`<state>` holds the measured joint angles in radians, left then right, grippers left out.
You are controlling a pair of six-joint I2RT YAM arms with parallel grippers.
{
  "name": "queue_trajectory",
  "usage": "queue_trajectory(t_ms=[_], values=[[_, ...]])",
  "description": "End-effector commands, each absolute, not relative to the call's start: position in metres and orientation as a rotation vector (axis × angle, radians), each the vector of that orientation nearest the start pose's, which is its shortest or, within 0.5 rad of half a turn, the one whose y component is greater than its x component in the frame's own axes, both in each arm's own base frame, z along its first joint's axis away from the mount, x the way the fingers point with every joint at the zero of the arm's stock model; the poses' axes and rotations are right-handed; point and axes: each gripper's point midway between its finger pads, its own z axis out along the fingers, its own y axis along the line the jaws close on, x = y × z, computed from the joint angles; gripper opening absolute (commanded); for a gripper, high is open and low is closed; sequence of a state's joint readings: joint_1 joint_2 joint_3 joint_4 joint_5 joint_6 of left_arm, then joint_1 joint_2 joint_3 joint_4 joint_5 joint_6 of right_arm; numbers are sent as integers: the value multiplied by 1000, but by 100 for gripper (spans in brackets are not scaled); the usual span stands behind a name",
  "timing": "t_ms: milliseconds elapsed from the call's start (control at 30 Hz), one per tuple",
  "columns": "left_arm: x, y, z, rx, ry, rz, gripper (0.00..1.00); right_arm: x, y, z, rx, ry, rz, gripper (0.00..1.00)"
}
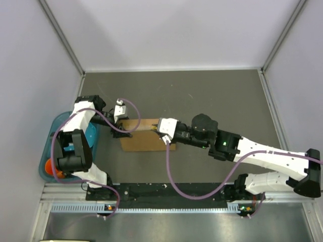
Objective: Unpack the express box
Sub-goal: Cut the express box at the center of the board.
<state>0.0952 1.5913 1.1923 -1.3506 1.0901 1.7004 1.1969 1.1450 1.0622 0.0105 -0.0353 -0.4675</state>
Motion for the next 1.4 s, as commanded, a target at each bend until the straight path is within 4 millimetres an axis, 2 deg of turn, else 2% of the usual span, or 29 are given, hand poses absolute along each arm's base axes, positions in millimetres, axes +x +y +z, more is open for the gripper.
queue_trajectory(t_ms=[0, 200, 300, 600, 900, 1367], values=[[229, -115, 159, 1443, 1722, -1145, 20, 155, 393, 348, -1317, 966, 578, 0], [229, -117, 154, 1447, 1743, -1177, 20, 164, 422, 312, -1423, 885, 508, 0], [228, -118, 149, 1457, 1756, -1198, 21, 165, 434, 306, -1440, 851, 511, 0], [233, -116, 143, 1474, 1799, -1207, 20, 170, 452, 294, -1450, 795, 448, 0], [234, -116, 142, 1474, 1803, -1213, 20, 177, 463, 280, -1466, 781, 412, 0], [233, -114, 140, 1495, 1810, -1204, 20, 188, 465, 267, -1443, 803, 373, 0]])
